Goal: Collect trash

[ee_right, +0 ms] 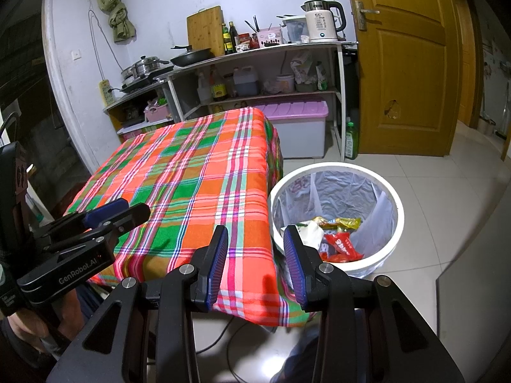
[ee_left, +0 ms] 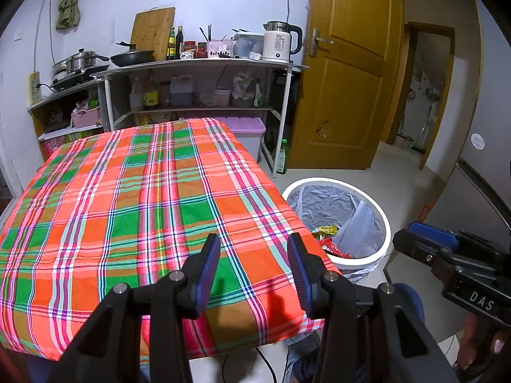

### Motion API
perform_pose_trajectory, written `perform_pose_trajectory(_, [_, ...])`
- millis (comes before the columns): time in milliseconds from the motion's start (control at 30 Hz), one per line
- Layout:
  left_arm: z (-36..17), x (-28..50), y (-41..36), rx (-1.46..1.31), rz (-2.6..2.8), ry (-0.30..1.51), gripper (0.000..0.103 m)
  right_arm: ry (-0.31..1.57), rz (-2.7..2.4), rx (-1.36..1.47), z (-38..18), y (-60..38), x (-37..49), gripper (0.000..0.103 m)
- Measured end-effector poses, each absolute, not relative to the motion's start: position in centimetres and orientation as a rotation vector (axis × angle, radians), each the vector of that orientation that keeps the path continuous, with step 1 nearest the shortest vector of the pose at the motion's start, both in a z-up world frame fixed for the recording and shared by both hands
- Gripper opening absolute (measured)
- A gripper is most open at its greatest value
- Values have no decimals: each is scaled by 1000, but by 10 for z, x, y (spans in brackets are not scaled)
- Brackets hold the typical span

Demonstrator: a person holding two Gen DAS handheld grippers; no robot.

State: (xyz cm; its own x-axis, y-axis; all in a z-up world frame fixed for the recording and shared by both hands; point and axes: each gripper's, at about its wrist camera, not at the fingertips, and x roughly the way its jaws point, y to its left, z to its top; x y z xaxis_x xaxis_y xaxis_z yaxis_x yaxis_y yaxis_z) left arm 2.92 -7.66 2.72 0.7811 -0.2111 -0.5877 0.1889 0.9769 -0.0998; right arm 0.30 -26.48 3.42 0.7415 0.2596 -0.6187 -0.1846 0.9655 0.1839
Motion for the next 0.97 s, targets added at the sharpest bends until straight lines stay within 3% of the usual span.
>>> perform_pose_trajectory(967, [25,28,-79,-34,-215,643,45,702,243,111,29,-266,3,37])
